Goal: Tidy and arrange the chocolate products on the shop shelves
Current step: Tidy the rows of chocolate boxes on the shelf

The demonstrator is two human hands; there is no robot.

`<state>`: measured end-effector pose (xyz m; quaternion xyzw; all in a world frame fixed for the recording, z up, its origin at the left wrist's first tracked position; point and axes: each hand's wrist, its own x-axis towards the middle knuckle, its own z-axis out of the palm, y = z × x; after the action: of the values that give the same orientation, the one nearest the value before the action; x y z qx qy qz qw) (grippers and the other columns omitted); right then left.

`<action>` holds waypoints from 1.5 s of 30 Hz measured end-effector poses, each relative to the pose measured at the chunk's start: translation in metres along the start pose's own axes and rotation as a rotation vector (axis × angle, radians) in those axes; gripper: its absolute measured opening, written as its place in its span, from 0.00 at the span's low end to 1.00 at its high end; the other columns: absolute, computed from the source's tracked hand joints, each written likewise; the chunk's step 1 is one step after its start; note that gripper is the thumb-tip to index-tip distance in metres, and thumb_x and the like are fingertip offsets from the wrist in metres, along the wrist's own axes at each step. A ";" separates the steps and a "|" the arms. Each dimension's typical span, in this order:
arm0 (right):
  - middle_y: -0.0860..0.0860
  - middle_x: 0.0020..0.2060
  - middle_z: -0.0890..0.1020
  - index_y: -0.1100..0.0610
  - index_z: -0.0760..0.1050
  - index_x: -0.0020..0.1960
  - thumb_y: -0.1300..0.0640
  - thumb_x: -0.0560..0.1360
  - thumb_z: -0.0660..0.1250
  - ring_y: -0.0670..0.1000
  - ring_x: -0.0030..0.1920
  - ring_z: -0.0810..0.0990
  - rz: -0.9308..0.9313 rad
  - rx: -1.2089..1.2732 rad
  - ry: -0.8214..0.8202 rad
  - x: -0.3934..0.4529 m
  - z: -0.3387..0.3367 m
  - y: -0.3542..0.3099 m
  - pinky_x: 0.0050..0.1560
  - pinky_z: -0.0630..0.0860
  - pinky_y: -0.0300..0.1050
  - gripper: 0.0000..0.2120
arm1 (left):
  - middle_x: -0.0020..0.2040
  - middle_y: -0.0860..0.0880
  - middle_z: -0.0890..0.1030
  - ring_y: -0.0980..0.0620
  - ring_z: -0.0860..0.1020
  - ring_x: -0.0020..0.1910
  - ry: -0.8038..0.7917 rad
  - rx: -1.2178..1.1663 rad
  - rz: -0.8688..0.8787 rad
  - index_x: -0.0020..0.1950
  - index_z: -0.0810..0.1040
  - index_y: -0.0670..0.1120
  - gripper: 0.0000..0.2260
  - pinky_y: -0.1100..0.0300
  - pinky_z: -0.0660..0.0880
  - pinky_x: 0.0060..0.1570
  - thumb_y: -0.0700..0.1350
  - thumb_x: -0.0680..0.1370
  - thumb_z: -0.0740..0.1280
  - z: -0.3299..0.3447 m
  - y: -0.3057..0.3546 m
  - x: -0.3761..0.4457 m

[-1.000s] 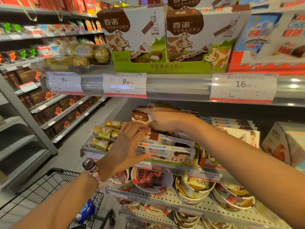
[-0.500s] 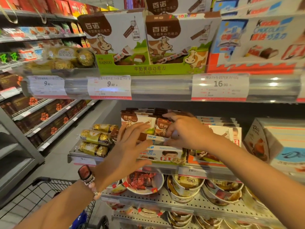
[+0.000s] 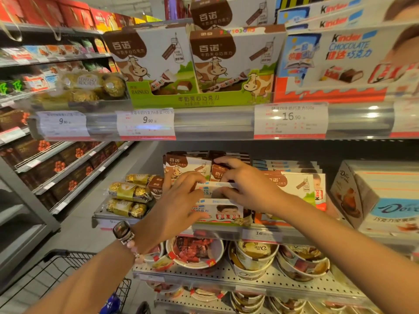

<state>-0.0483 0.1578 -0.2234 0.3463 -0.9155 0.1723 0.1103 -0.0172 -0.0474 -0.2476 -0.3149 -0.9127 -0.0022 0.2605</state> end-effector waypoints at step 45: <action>0.44 0.48 0.77 0.56 0.80 0.41 0.52 0.73 0.69 0.42 0.51 0.76 0.078 0.343 0.315 -0.098 -0.059 0.022 0.49 0.72 0.31 0.07 | 0.58 0.48 0.70 0.47 0.69 0.58 0.103 -0.184 0.103 0.40 0.79 0.47 0.13 0.54 0.67 0.54 0.55 0.72 0.64 -0.022 0.057 0.007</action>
<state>0.0137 0.2543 -0.2059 0.2931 -0.8570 0.3813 0.1848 0.0217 -0.0013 -0.2348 -0.3834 -0.8767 -0.0887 0.2767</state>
